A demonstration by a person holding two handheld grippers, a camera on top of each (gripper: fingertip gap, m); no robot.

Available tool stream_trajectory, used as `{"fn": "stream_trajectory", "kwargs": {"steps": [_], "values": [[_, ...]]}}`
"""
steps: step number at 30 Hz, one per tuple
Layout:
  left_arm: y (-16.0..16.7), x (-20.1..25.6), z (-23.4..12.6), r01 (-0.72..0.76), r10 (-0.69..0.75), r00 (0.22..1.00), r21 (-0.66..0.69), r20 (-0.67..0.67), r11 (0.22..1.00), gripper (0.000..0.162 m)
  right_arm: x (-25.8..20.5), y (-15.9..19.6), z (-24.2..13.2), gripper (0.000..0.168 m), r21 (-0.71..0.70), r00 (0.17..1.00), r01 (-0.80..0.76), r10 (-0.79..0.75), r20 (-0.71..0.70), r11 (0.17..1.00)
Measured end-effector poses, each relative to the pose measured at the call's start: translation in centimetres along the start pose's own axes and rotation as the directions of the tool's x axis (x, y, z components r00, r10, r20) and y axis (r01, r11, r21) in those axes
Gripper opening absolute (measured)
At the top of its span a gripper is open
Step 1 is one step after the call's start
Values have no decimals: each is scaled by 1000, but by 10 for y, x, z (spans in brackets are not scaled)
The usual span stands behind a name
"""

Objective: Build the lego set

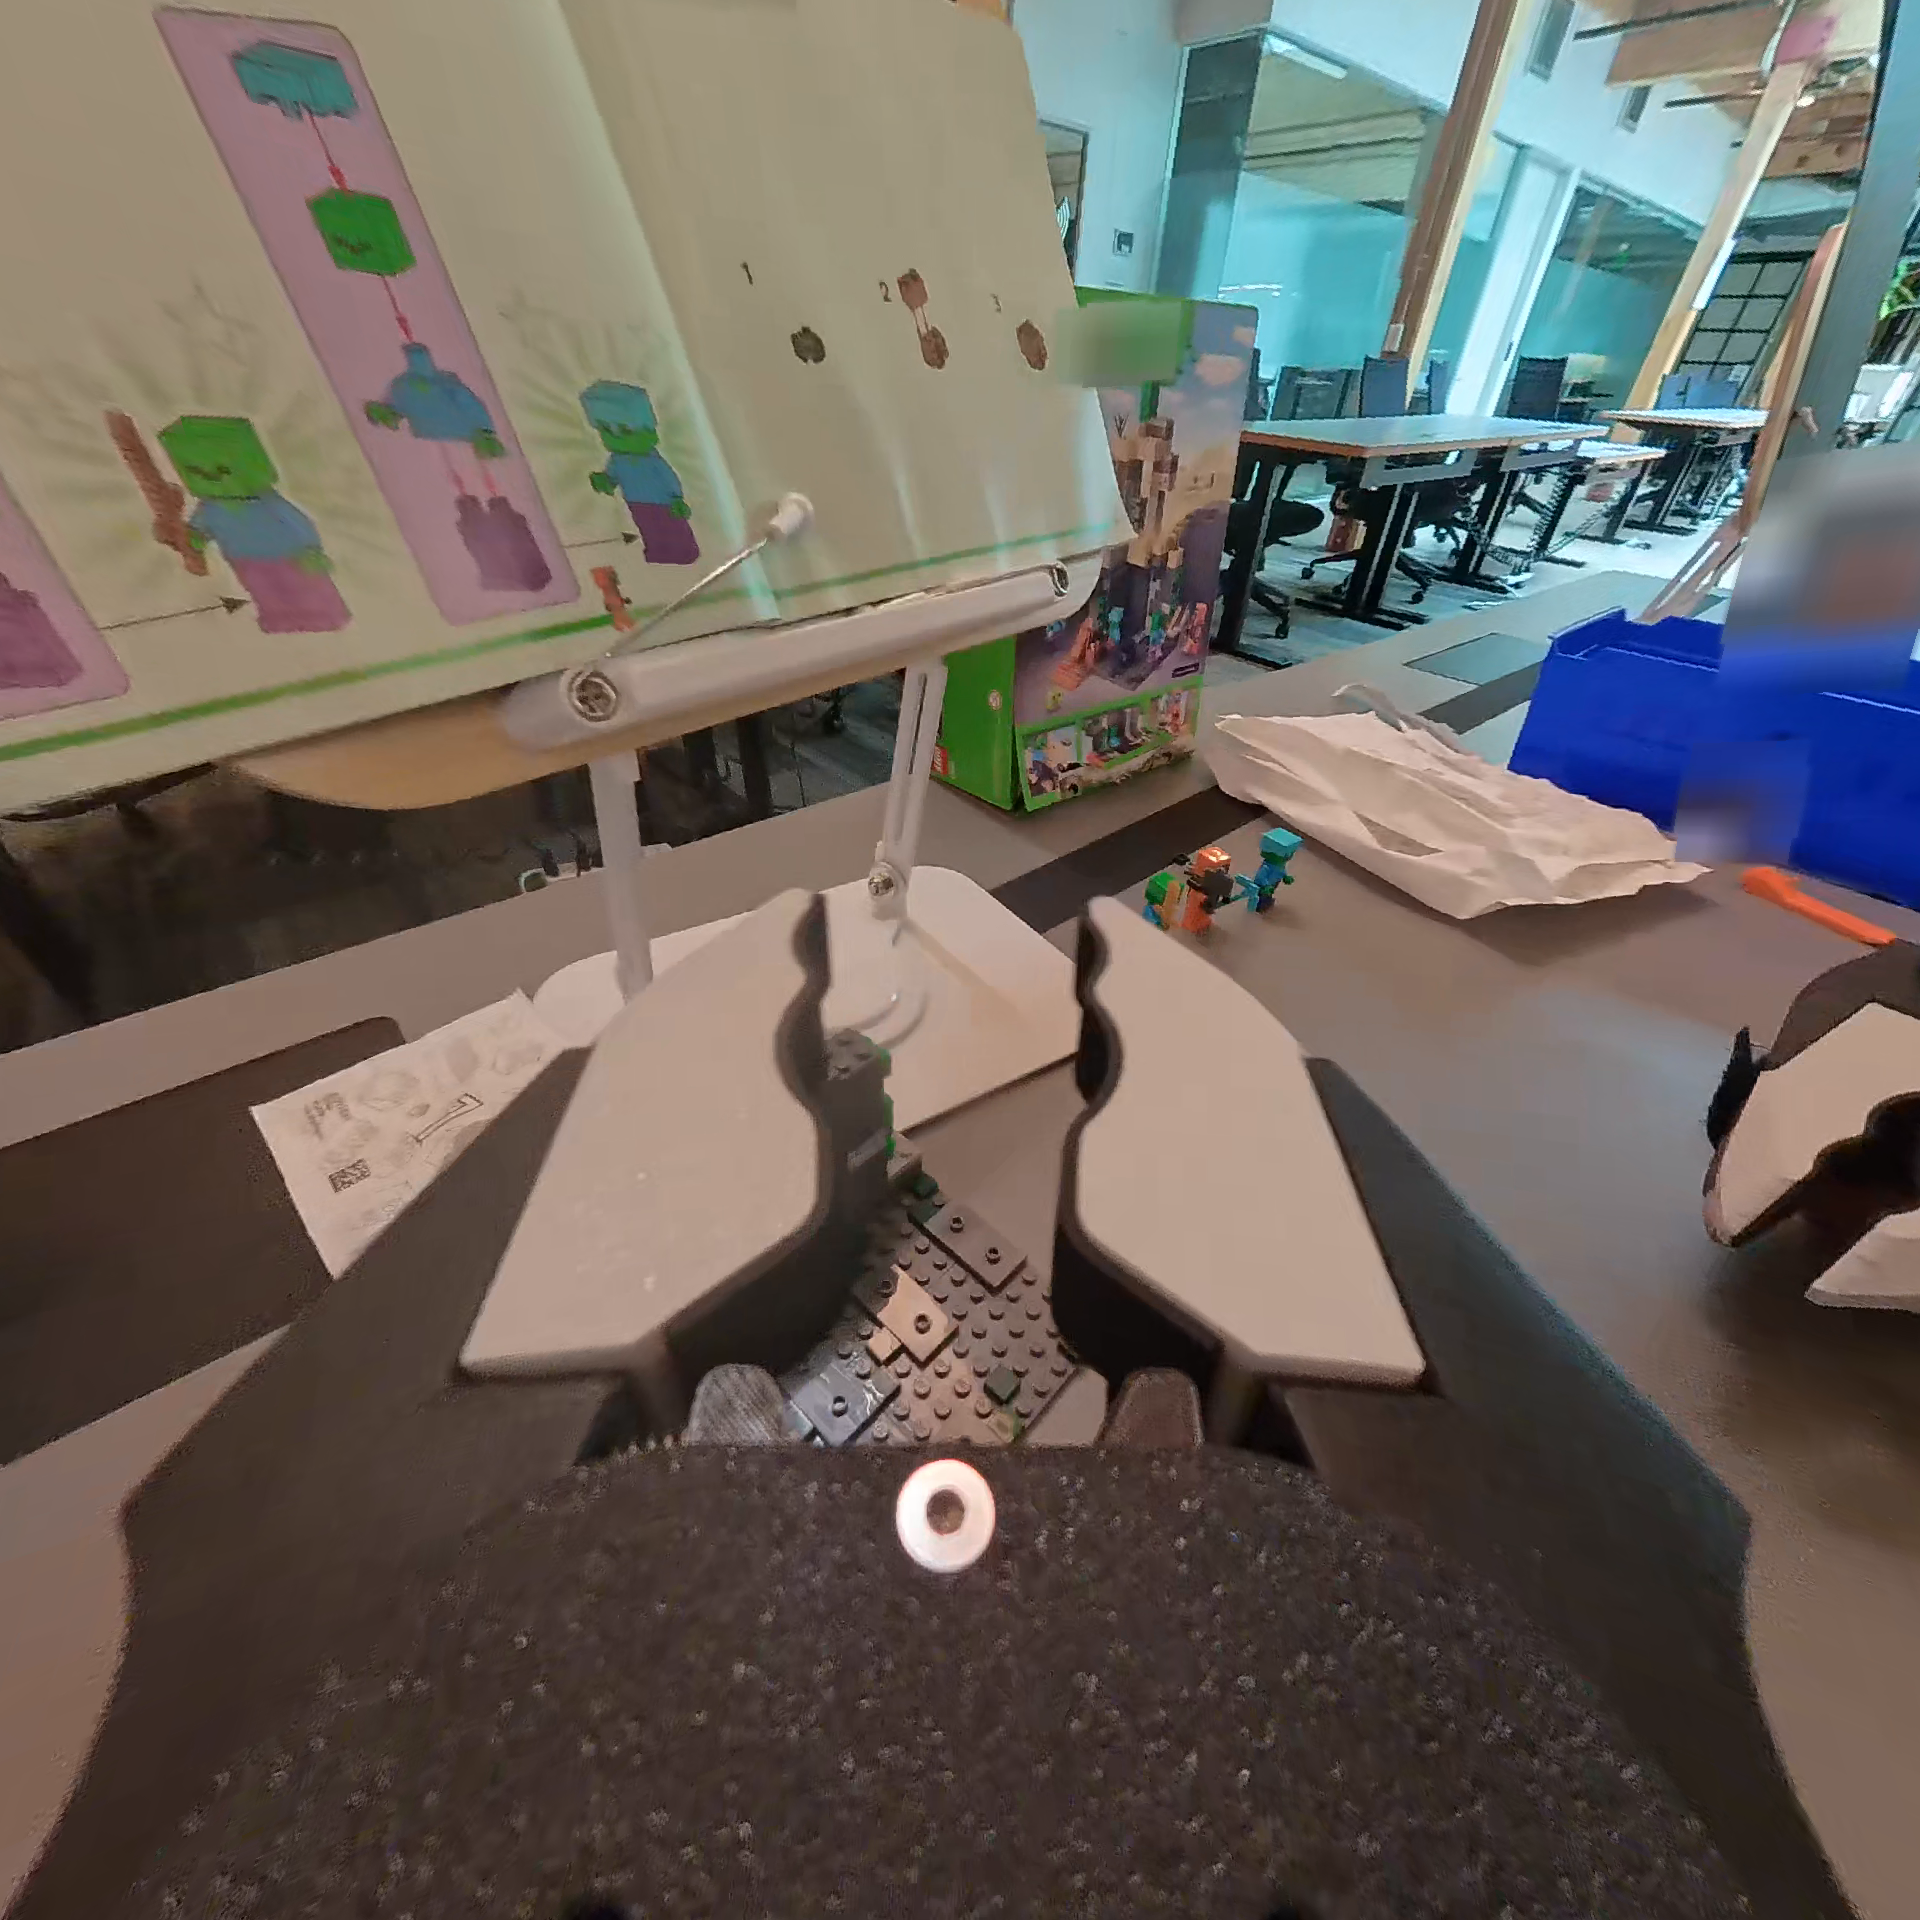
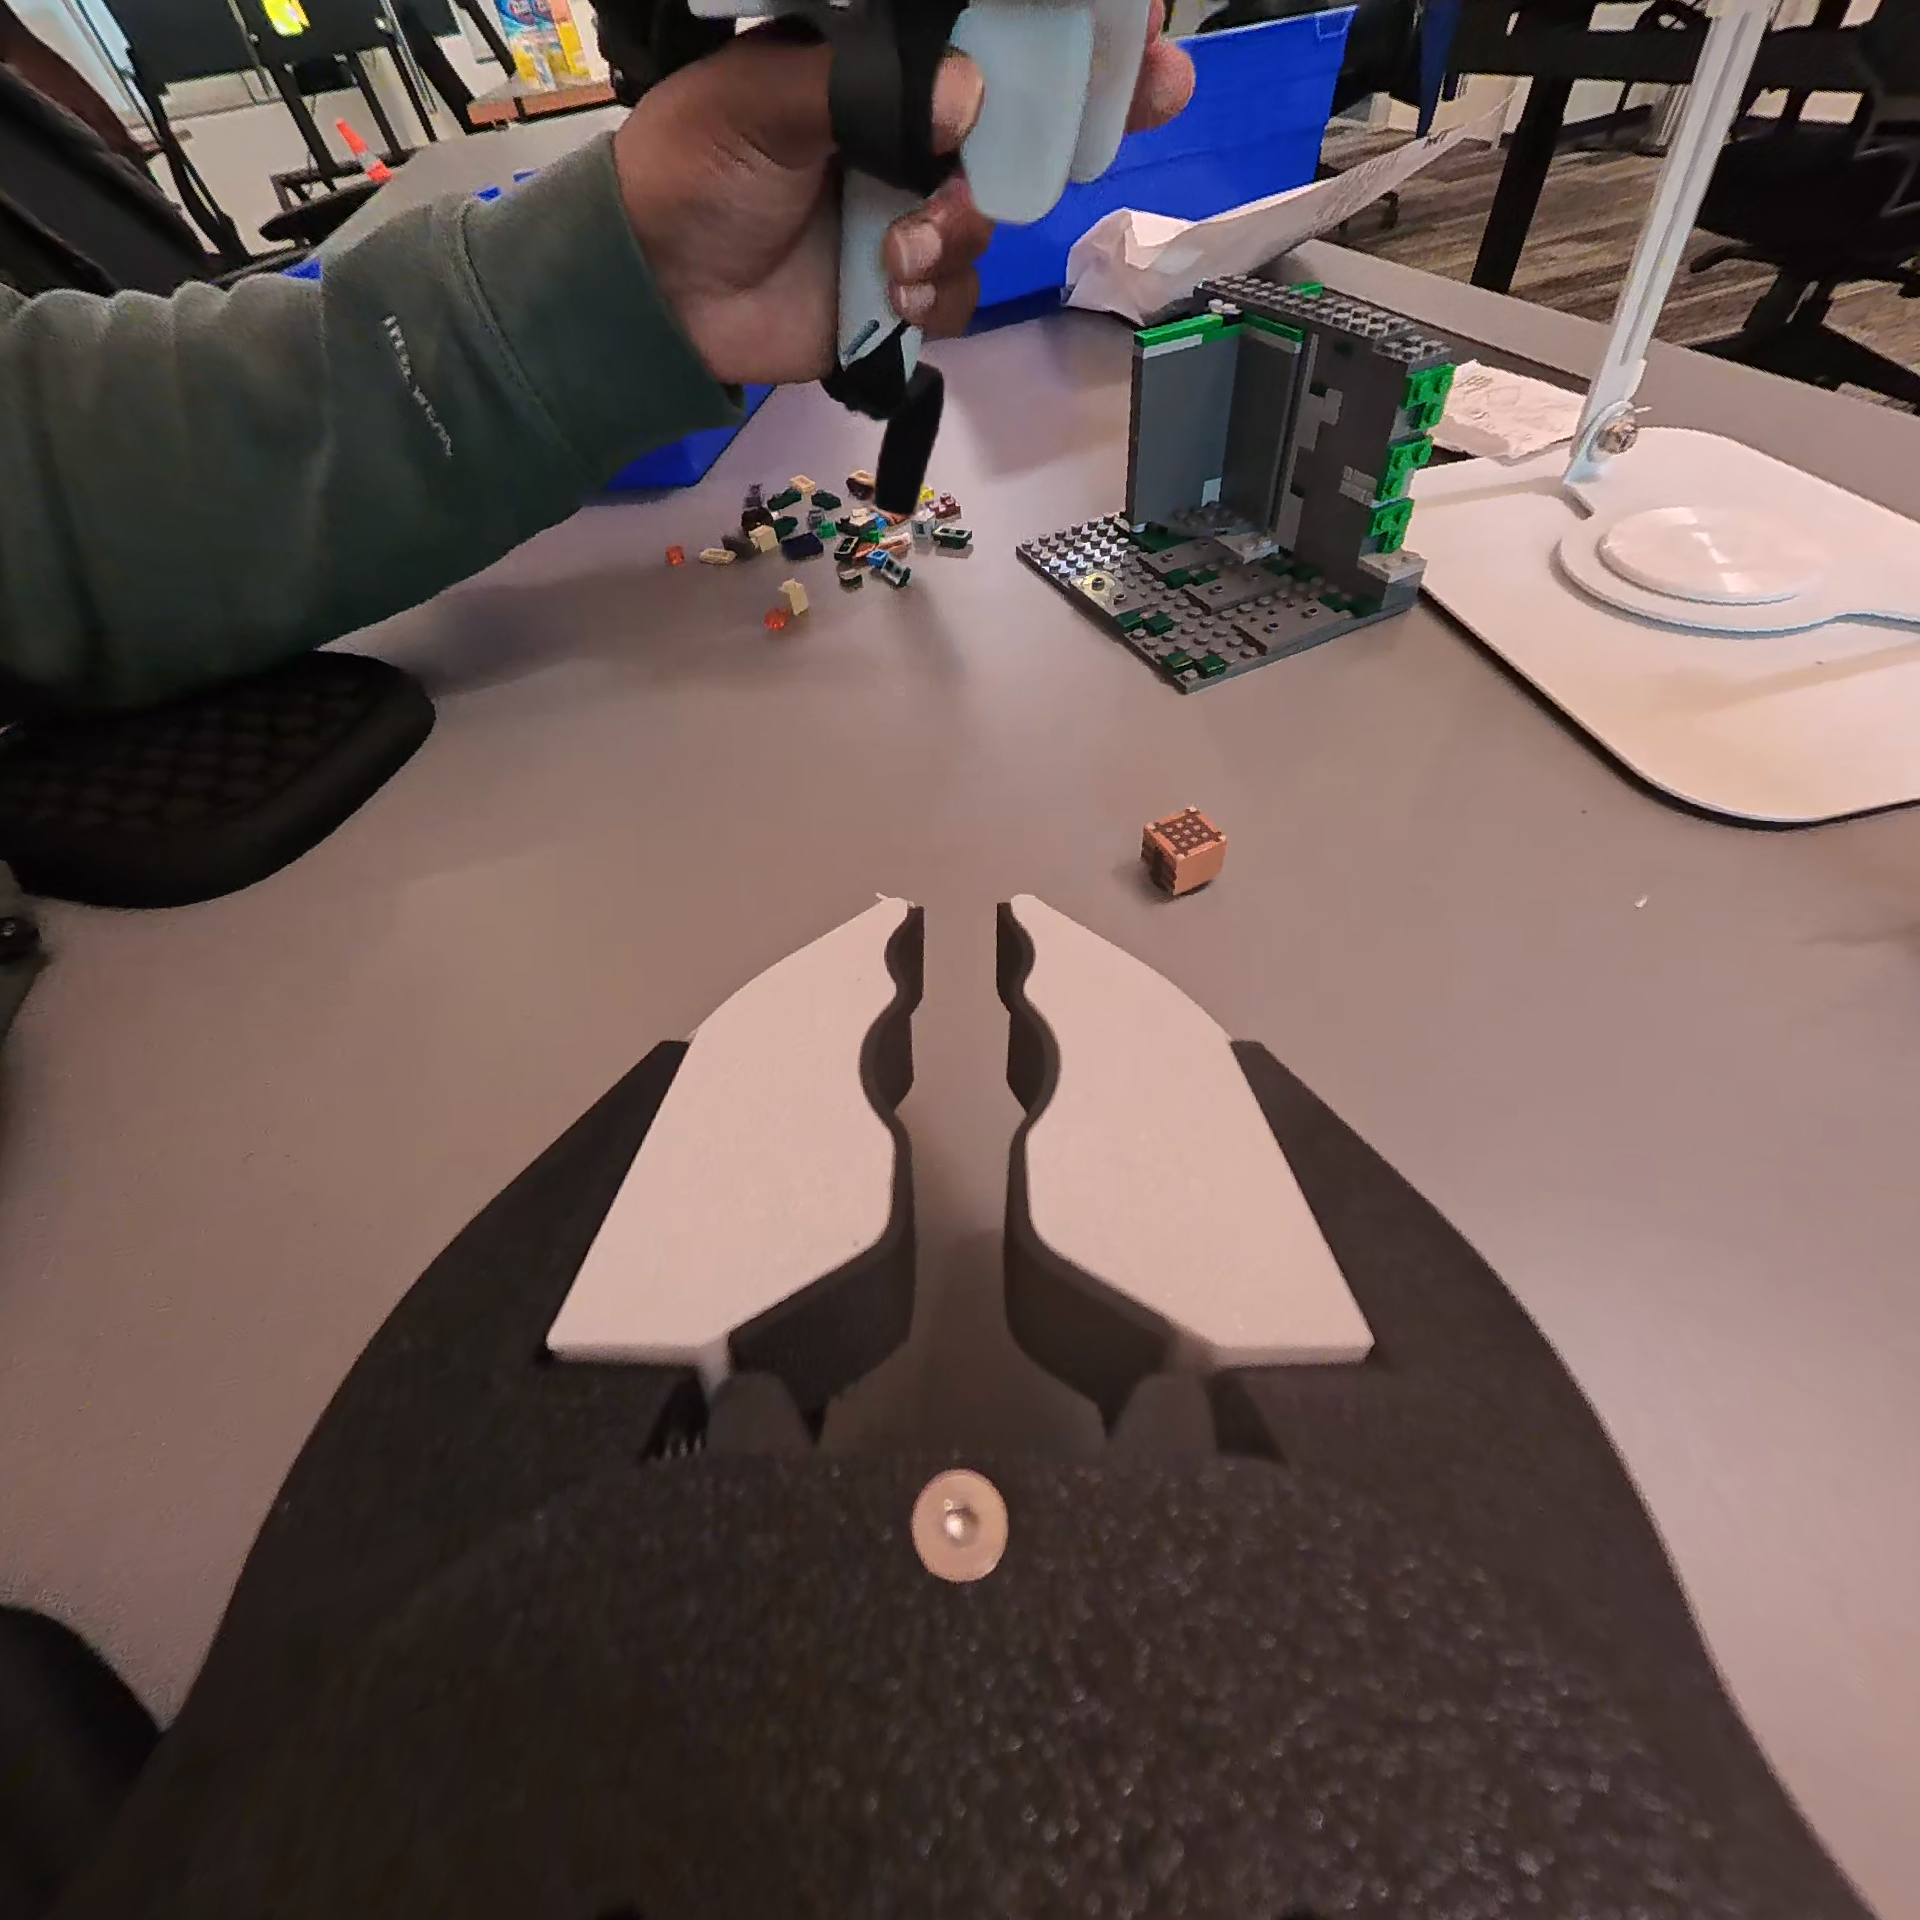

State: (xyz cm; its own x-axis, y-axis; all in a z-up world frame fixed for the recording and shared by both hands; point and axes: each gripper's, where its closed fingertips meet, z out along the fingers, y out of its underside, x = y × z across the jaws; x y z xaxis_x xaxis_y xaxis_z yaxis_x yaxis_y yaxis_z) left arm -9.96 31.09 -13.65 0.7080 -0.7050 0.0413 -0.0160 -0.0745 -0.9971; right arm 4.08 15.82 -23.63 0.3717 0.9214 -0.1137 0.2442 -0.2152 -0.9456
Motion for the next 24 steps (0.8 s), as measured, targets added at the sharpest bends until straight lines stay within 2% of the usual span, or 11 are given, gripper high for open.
{"fn": "stream_trajectory", "kwargs": {"steps": [1,3,5,8,11,14,21,24], "values": [[0,-3,-1,10,-10,1000,2,4,1000,34,0,0,1,13,-5,1000,1,-1,1,1000],[-2,-13,-5,48,-48,998,10,35,999,24,-2,0,4,13,-11,1000,8,-8,2,1000],[1,-24,-8,48,-47,996,-14,82,999,23,-4,-2,6,12,-17,1000,19,-19,5,1000],[8,-42,-13,-43,61,978,-94,199,995,24,-6,-8,9,12,-13,999,32,-32,2,999],[7,-51,-16,-82,111,954,-115,277,990,0,-7,-15,12,12,-5,999,32,-32,0,999],[12,-55,-11,-122,174,936,-183,306,975,0,-9,-22,17,12,-2,999,38,-38,-3,999],[1,-51,11,-195,253,912,-203,324,960,0,-9,-42,23,12,16,997,67,-66,-36,998],[-8,-48,25,-228,286,906,-209,313,951,13,3,-56,18,12,25,989,102,-98,-106,995]]}}
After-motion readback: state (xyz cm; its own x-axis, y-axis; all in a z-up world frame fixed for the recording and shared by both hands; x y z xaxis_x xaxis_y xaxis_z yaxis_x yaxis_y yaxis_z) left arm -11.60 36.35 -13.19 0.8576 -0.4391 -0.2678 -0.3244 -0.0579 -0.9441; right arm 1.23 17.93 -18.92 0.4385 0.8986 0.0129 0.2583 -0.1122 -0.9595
